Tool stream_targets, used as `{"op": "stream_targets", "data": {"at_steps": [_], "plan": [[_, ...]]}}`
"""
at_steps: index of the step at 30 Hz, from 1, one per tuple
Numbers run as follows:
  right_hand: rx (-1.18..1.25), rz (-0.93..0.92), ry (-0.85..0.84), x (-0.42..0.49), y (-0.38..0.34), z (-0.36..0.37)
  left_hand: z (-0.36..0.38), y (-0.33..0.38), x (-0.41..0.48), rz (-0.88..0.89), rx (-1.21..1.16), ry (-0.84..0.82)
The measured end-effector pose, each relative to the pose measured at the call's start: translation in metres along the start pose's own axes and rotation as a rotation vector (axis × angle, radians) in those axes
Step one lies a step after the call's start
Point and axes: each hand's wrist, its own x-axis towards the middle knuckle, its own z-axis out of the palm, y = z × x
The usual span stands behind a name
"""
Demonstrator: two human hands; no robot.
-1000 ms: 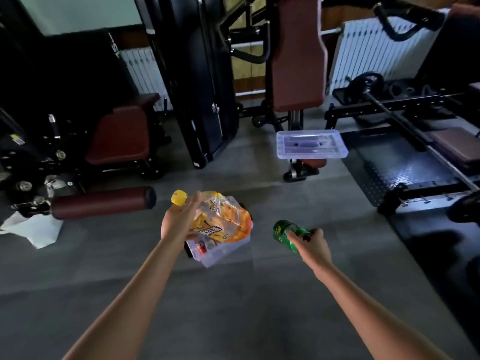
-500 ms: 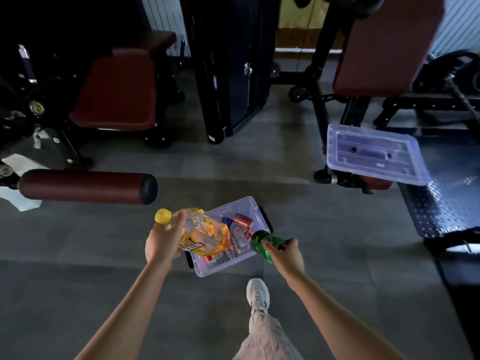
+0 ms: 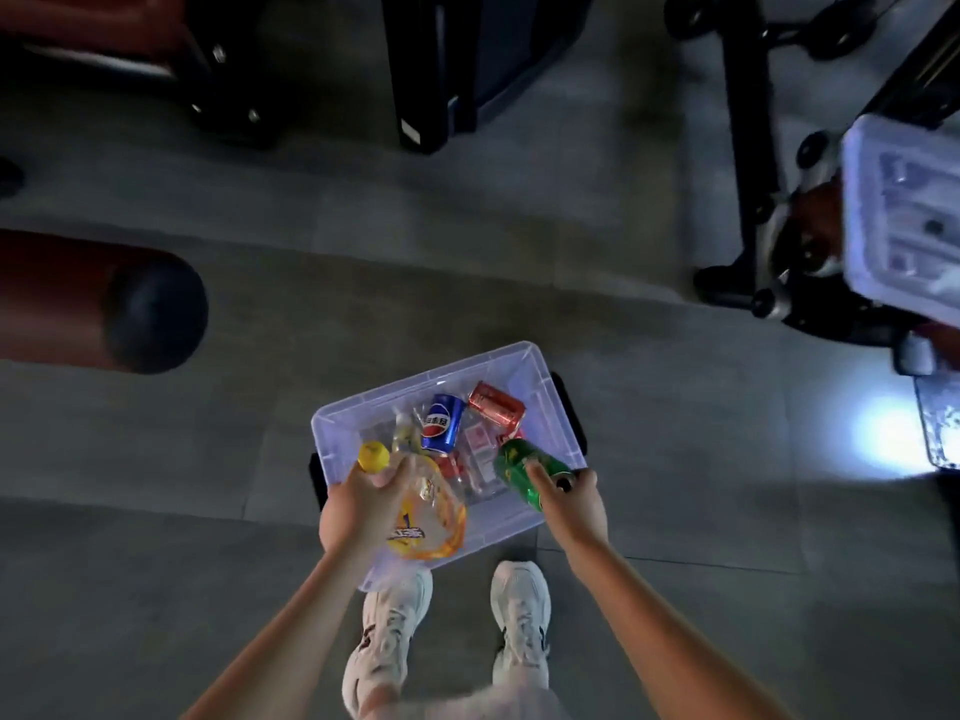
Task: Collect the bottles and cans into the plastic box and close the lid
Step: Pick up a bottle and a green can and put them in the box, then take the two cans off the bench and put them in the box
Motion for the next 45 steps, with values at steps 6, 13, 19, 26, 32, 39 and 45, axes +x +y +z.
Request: {"op": "stream_targets", "data": {"at_steps": [6, 13, 19, 26, 32, 39, 45], "plan": [[0.039, 0.051, -0.005, 0.106, 0.038, 0.090, 0.083, -0.031, 0.110, -0.089, -0.070, -0.220], [0.130, 0.100, -0.058, 0.167, 0.051, 0.130, 0.124, -0.044, 0.184, -0.231, -0.142, -0.288], [0.023, 0.055, -0.036, 0.153, 0.039, 0.123, 0.107, -0.029, 0.185, -0.235, -0.077, -0.190], [0.024, 0.014, 0.077, 0.052, -0.009, 0.018, 0.039, 0.063, 0.092, 0.181, 0.104, -0.227], [0.278, 0.036, 0.207, -0.078, -0.024, -0.099, -0.034, 0.167, -0.076, 0.607, 0.216, -0.352], [0.430, 0.008, 0.434, -0.272, -0.003, -0.206, -0.089, 0.239, -0.285, 1.084, 0.222, -0.516], [0.403, 0.030, 0.735, -0.479, 0.093, -0.241, -0.107, 0.212, -0.479, 1.456, 0.261, -0.742]]}}
